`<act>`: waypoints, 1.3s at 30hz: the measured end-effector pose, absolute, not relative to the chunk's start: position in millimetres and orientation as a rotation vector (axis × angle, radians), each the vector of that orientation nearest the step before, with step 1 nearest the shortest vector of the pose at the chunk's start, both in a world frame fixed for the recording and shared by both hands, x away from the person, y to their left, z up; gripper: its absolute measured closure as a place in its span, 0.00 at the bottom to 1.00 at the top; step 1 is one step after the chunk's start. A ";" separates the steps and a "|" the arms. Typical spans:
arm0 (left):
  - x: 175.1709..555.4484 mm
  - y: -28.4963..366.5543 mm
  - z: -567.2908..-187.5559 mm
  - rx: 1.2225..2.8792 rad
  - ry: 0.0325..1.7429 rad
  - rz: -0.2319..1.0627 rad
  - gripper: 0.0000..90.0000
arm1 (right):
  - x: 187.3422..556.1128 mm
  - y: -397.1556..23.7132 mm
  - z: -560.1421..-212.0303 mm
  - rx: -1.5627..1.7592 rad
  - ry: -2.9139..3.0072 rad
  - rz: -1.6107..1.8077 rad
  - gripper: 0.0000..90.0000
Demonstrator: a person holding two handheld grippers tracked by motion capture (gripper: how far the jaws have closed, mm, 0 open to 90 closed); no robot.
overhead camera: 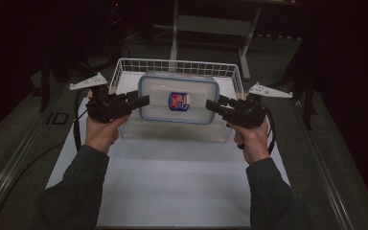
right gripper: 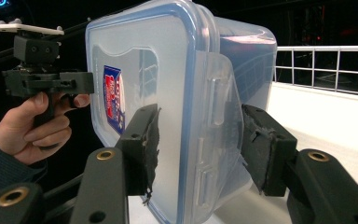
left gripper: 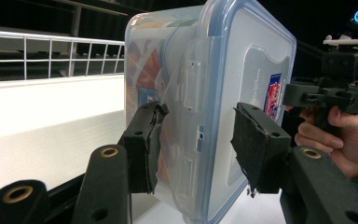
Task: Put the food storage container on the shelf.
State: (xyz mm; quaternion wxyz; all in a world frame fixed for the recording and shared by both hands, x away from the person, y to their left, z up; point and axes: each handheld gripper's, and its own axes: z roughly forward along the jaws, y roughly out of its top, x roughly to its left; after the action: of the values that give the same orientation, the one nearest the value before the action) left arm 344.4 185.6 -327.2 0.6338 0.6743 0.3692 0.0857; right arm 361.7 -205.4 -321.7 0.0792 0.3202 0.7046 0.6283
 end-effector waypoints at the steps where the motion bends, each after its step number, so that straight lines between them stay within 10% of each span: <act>1: 346.9 185.7 -327.2 1.540 0.846 0.194 0.58 | 363.0 -205.3 -321.5 0.959 2.110 1.879 0.54; 39: 405.6 191.0 -338.0 1.471 0.993 0.122 0.57 | 425.6 -194.3 -329.2 1.181 2.108 1.872 0.53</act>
State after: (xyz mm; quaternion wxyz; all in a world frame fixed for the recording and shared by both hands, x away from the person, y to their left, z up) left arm 405.6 191.0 -338.0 0.6298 0.6424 0.4334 0.0535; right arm 425.6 -194.3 -329.2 0.0424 0.3860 0.6890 0.6119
